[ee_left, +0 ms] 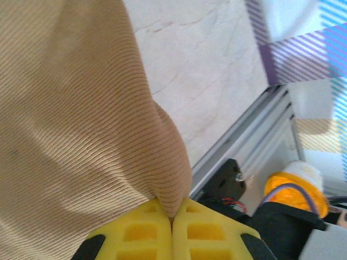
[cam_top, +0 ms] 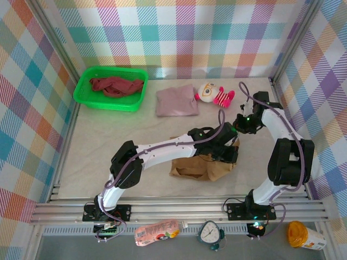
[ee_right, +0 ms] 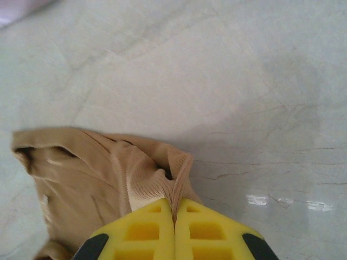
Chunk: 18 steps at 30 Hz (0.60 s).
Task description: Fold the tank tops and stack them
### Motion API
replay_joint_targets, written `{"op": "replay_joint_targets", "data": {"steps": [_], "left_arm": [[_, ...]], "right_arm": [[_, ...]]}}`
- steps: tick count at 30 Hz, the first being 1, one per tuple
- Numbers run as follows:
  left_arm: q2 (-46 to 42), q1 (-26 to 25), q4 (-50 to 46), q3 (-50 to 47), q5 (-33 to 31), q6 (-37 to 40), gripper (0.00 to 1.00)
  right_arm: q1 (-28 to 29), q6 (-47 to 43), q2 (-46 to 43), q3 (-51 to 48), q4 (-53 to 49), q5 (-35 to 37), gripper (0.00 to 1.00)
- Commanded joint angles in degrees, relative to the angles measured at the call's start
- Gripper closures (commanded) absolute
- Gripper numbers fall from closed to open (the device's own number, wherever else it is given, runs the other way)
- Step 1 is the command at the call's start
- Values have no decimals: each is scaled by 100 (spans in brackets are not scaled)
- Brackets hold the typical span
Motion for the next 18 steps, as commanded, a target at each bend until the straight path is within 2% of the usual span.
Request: {"op": "replay_joint_targets", "data": {"steps": [1, 7, 18], "left_arm": [[-198, 99, 70, -53, 183, -19, 100], [-1119, 340, 556, -1511, 123, -175, 100], [-2432, 509, 285, -3204, 35, -399, 100]], "right_arm": [[-25, 402, -208, 115, 87, -421, 98], [513, 1158, -240, 119, 403, -686, 97], [1739, 2101, -88, 212, 802, -748, 96]]}}
